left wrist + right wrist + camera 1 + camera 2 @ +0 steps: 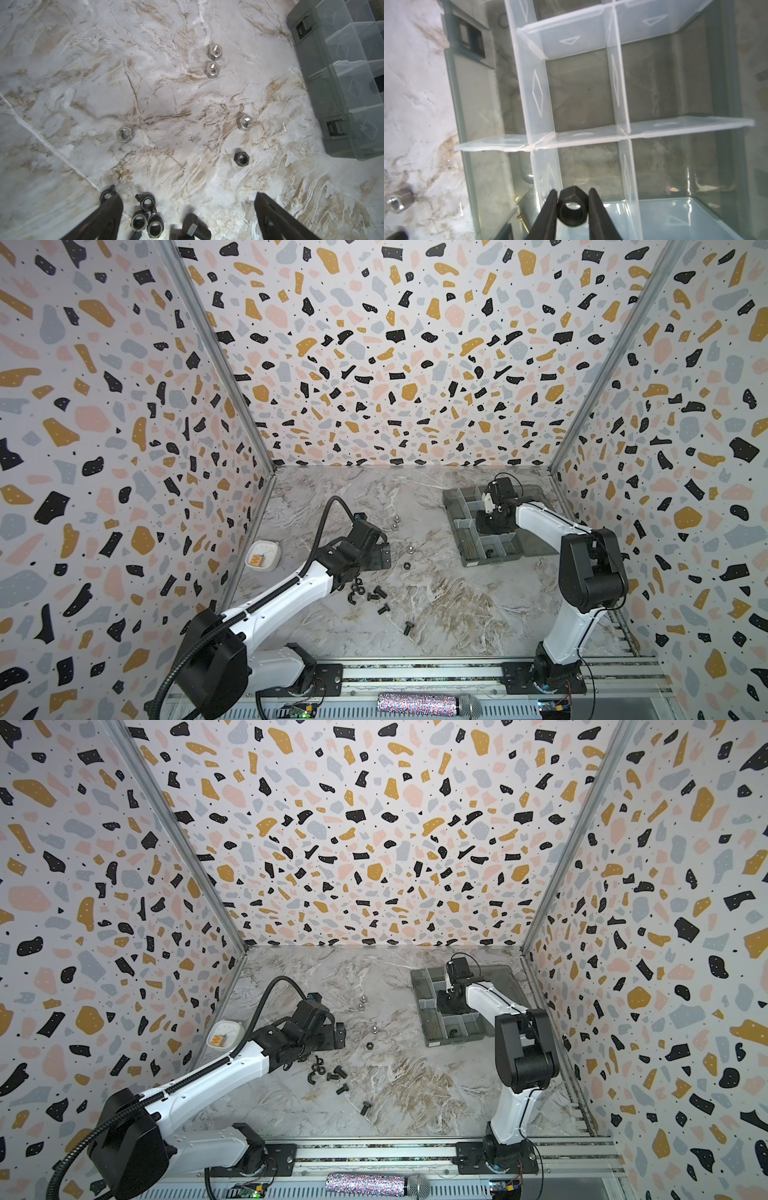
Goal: Sort the screws and nuts into containers
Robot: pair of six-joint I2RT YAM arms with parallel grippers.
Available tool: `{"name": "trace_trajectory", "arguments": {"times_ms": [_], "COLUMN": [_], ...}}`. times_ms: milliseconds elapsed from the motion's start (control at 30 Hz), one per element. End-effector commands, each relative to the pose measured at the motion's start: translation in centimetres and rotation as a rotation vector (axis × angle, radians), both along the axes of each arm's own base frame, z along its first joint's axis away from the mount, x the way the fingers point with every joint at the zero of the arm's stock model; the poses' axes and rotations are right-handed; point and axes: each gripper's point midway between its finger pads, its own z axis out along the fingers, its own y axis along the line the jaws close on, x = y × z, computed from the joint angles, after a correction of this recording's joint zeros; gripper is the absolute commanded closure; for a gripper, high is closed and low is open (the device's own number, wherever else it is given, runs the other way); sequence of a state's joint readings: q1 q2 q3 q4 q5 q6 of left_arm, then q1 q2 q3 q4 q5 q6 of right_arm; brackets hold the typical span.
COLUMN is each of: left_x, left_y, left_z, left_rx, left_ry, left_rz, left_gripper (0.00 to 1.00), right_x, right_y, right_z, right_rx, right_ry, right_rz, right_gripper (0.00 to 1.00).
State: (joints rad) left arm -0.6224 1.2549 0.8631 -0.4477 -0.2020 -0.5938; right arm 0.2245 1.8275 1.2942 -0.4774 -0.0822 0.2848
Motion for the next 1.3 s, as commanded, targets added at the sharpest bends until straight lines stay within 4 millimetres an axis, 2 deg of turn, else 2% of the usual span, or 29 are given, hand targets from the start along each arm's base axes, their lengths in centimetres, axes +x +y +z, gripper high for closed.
{"name": "trace_trajectory", "arguments": {"times_ms": [0,100,300,467,533,633,733,867,933,1000,1100,1267], "left_x": [0.9,0.7,0.3,0.2,0.3,0.6,1.9,5.8,8.0,9.8,11.6,12.4], "left_y": [-0.5,-0.5,0.2,0.8,0.7,0.7,0.0,-1.9,-2.9,-3.0,-1.5,1.9], "left_z": [1.4,1.7,3.9,7.0,8.1,9.2,9.5,9.4,9.3,8.9,8.4,8.1], "left_rx": [-0.024,-0.029,-0.048,-0.044,-0.063,-0.087,-0.089,-0.022,-0.004,0.004,0.001,-0.074], "left_ry": [-0.032,-0.030,-0.077,-0.133,-0.156,-0.191,-0.217,-0.207,-0.181,-0.141,-0.041,0.045], "left_rz": [-0.001,-0.006,0.011,0.011,0.011,0.027,0.024,-0.023,-0.058,-0.058,-0.026,0.072], "left_gripper": [0.00,0.00,0.00,0.00,0.00,0.00,0.00,0.00,0.00,0.00,0.00,0.00], "right_x": [-0.2,-0.3,-1.8,-3.6,-4.4,-5.3,-6.1,-8.1,-9.2,-10.3,-11.4,-11.3], "right_y": [0.0,-0.1,-0.2,0.1,-0.1,-0.3,-0.7,-0.3,-0.1,0.1,-0.4,-0.5], "right_z": [1.8,3.6,6.4,9.6,10.1,10.1,8.2,3.9,2.6,1.9,2.3,6.8], "right_rx": [0.014,0.016,0.033,0.072,0.082,0.101,0.098,0.136,0.160,0.191,0.209,0.247], "right_ry": [-0.041,-0.079,-0.128,-0.195,-0.215,-0.241,-0.208,-0.075,-0.030,-0.009,-0.021,-0.089], "right_rz": [0.007,0.009,0.015,0.018,0.011,-0.005,-0.027,-0.055,-0.070,-0.091,-0.161,-0.195], "right_gripper": [0.59,0.49,0.47,0.45,0.45,0.43,0.43,0.43,0.43,0.43,0.44,0.44]}}
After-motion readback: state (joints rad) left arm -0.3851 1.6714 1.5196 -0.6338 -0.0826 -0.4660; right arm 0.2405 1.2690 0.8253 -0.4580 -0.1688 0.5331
